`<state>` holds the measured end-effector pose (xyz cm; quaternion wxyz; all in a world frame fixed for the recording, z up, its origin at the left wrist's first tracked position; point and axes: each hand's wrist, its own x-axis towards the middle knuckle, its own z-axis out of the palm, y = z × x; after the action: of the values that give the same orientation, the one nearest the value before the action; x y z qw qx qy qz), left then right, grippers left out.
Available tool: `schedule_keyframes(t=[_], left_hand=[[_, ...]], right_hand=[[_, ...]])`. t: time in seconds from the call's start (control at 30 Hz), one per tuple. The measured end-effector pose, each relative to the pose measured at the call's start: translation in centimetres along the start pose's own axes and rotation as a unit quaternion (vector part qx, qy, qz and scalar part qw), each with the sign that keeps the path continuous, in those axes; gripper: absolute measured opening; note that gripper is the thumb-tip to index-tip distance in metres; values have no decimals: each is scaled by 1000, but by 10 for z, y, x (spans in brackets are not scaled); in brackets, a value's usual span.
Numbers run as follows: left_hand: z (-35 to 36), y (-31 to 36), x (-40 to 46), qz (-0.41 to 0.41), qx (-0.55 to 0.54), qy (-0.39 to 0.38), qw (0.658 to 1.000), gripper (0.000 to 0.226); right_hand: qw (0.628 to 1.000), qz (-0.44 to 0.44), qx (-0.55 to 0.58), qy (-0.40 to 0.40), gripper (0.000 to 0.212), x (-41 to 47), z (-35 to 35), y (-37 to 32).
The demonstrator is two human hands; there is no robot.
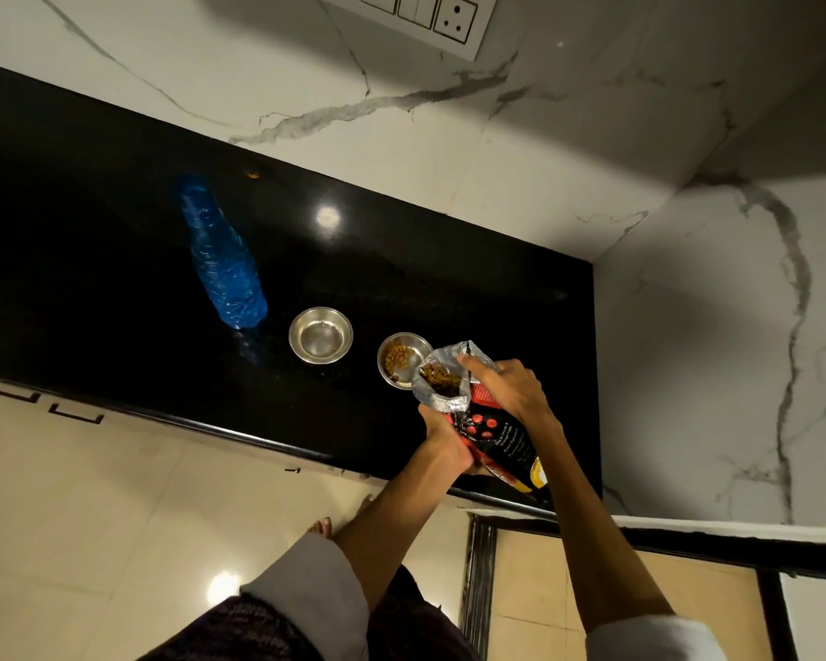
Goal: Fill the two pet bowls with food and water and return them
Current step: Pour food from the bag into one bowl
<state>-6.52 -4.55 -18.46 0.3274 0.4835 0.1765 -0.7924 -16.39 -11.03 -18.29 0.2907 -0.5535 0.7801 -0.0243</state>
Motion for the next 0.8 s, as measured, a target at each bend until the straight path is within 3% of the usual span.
schedule_keyframes(t=[0.43, 0.8], left_hand=[[-2, 2, -1, 6, -7, -15, 1000, 112], [-1, 2, -3, -27, -12, -13, 999, 116]], right_hand=[[999, -13, -4, 36, 71, 1, 10, 0], [1000, -9, -18, 16, 70, 4, 7, -1]])
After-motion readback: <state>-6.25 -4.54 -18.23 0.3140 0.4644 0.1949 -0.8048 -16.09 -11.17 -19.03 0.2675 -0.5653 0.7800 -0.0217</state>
